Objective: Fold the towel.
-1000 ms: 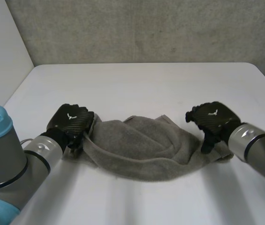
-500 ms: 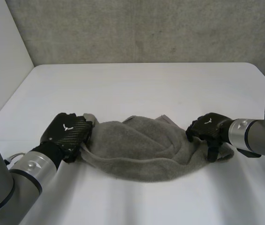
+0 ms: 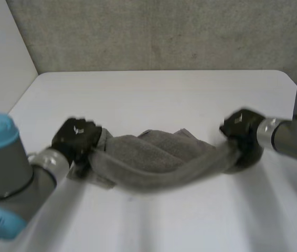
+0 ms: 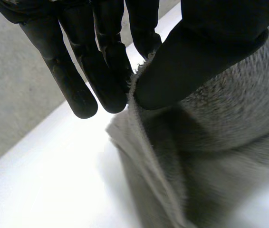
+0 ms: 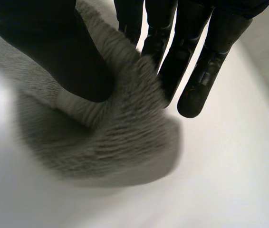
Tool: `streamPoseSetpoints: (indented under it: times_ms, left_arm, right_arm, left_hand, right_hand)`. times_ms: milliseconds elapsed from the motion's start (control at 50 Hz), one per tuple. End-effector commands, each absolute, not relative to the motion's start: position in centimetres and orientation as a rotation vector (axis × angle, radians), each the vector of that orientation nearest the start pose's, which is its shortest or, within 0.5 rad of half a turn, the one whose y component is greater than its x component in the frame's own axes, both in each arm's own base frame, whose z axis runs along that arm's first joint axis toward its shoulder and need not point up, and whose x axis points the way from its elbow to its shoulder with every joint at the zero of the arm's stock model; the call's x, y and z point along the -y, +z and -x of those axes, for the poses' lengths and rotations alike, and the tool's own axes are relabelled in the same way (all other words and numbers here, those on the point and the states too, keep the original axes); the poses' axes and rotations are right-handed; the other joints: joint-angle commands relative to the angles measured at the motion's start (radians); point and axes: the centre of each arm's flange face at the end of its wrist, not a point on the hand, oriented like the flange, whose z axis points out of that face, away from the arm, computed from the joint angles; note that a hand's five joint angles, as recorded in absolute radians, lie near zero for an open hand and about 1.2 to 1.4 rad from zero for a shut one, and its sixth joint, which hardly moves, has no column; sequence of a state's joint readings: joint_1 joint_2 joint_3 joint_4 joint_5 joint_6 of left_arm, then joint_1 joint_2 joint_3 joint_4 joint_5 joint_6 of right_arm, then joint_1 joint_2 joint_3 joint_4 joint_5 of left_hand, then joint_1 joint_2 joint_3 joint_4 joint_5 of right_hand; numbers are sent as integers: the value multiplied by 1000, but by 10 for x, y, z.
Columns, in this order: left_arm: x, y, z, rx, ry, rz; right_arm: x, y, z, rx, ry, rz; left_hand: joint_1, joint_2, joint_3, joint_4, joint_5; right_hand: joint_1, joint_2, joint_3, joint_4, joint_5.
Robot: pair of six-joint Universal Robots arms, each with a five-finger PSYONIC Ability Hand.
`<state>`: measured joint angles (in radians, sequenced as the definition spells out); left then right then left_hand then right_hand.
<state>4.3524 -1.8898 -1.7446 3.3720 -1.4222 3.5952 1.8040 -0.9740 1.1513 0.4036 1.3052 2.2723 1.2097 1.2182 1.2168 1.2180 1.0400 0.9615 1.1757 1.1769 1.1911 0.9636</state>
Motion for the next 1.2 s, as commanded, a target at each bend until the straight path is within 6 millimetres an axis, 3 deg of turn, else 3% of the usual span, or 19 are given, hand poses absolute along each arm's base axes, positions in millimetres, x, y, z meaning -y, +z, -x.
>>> streamPoseSetpoints:
  times_ms: [20,40,60,100,120,160,280,340,380,440,480,500,540,620,700,820,940,1080,1200]
  left_arm:
    - [330,248,267,-1854,-2203,-1074]
    - [346,283,271,-1710,-2305,-1019]
    - [347,283,271,-1709,-2305,-1019]
    - [371,372,279,-1358,-2575,-829]
    - [371,372,279,-1356,-2577,-828]
    - [375,418,278,-1188,-2735,-696]
    - [379,428,272,-1193,-2829,-609]
    - [384,406,270,-1309,-2796,-627]
    - [383,365,270,-1474,-2707,-695]
    - [381,341,270,-1555,-2656,-730]
    - [374,302,269,-1701,-2569,-789]
    - [374,302,269,-1701,-2568,-789]
    - [362,254,266,-1868,-2450,-850]
    - [347,210,261,-1997,-2348,-913]
    - [327,156,252,-2133,-2214,-980]
    - [309,128,241,-2209,-2066,-1036]
    - [283,126,232,-2216,-1962,-1107]
    - [275,130,230,-2213,-1952,-1117]
    - [277,126,228,-2224,-1940,-1114]
  right_arm:
    - [385,298,-254,-1841,-2450,1283]
    - [385,298,-254,-1840,-2452,1282]
    - [391,323,-253,-1703,-2639,1160]
    - [394,347,-251,-1570,-2809,1039]
    - [395,367,-248,-1447,-2938,925]
    - [393,381,-245,-1357,-3026,836]
    - [387,382,-242,-1371,-3035,798]
    - [389,363,-238,-1469,-2975,840]
    - [388,351,-239,-1511,-2927,869]
    - [386,326,-242,-1566,-2817,945]
    - [384,311,-243,-1592,-2752,993]
    - [381,293,-245,-1628,-2675,1048]
    - [378,270,-245,-1689,-2586,1092]
    - [364,204,-240,-1902,-2302,1196]
    - [349,172,-236,-2020,-2142,1257]
    - [317,147,-229,-2134,-1930,1464]
    - [293,155,-213,-2223,-1804,1492]
    - [281,157,-204,-2234,-1778,1467]
    - [284,152,-193,-2265,-1756,1421]
  left_hand:
    - [187,178,179,178,182]
    - [187,178,179,178,182]
    - [187,178,179,178,182]
    - [187,178,179,178,182]
    - [187,178,179,178,182]
    - [187,178,179,178,182]
    - [187,178,179,178,182]
    - [187,178,179,178,182]
    - [187,178,179,178,182]
    - [187,178,179,178,182]
    - [187,178,179,178,182]
    - [187,178,179,178,182]
    - [187,178,179,178,182]
    - [187,178,179,178,182]
    - [187,178,179,178,182]
    - [187,178,179,178,182]
    - [187,178,179,178,182]
    - [-394,-402,-401,-402,-398]
    - [-406,-415,-413,-414,-411]
  right_hand:
    - [435,221,219,205,258]
    - [435,221,219,205,258]
    - [435,221,219,205,258]
    - [435,221,219,205,258]
    - [435,221,219,205,258]
    - [435,221,219,205,258]
    - [435,221,219,205,258]
    - [435,221,219,205,258]
    - [435,221,219,205,258]
    - [435,221,219,205,258]
    - [435,221,219,205,258]
    - [435,221,219,205,258]
    - [435,221,219,205,258]
    - [435,221,219,205,258]
    - [435,221,219,205,258]
    - [435,221,219,205,258]
    - [435,221,219,205,258]
    - [435,221,219,205,258]
    - [435,221,219,205,258]
